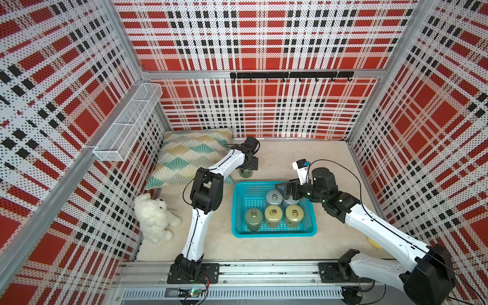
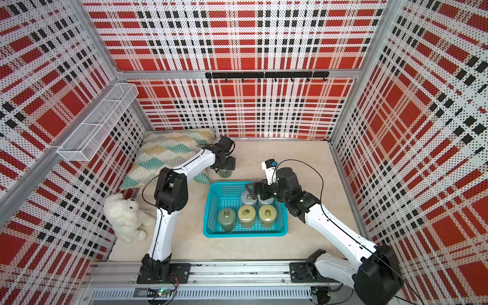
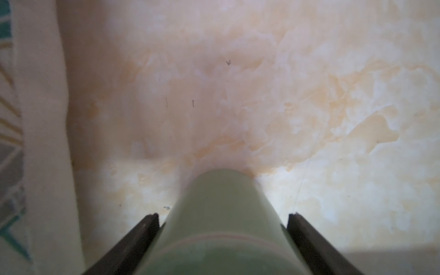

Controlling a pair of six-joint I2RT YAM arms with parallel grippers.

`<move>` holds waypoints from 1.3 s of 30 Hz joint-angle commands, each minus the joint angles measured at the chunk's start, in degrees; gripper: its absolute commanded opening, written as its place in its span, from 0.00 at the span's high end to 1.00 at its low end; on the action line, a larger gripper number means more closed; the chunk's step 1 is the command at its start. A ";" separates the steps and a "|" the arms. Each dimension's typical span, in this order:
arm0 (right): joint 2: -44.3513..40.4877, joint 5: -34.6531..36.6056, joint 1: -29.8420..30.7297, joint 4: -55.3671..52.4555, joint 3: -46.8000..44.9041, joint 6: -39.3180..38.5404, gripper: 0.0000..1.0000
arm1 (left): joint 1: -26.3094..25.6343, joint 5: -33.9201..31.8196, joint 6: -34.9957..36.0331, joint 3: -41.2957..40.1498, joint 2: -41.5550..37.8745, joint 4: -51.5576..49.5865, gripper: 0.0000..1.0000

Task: Take the tea canister out of the basket
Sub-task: Place the tea canister at the center of the board.

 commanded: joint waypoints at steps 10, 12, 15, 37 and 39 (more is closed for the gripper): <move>0.26 0.10 0.45 1.30 -0.07 0.21 0.00 | -0.17 1.01 0.74 -2.24 -0.89 4.49 0.19; 0.12 0.10 0.51 1.24 0.06 0.21 0.00 | -0.21 1.25 0.60 -2.33 -1.86 4.84 0.16; -0.23 0.19 0.53 1.15 0.06 0.10 0.00 | -0.39 1.44 0.36 -2.39 -3.50 5.16 0.01; 2.99 8.65 2.45 -6.76 6.66 -1.25 0.00 | -12.99 -5.35 -7.86 -33.52 -37.76 30.48 0.01; 4.36 11.34 4.11 -9.12 8.31 -1.62 0.00 | -14.06 -5.16 -9.43 -39.68 -42.23 35.74 0.01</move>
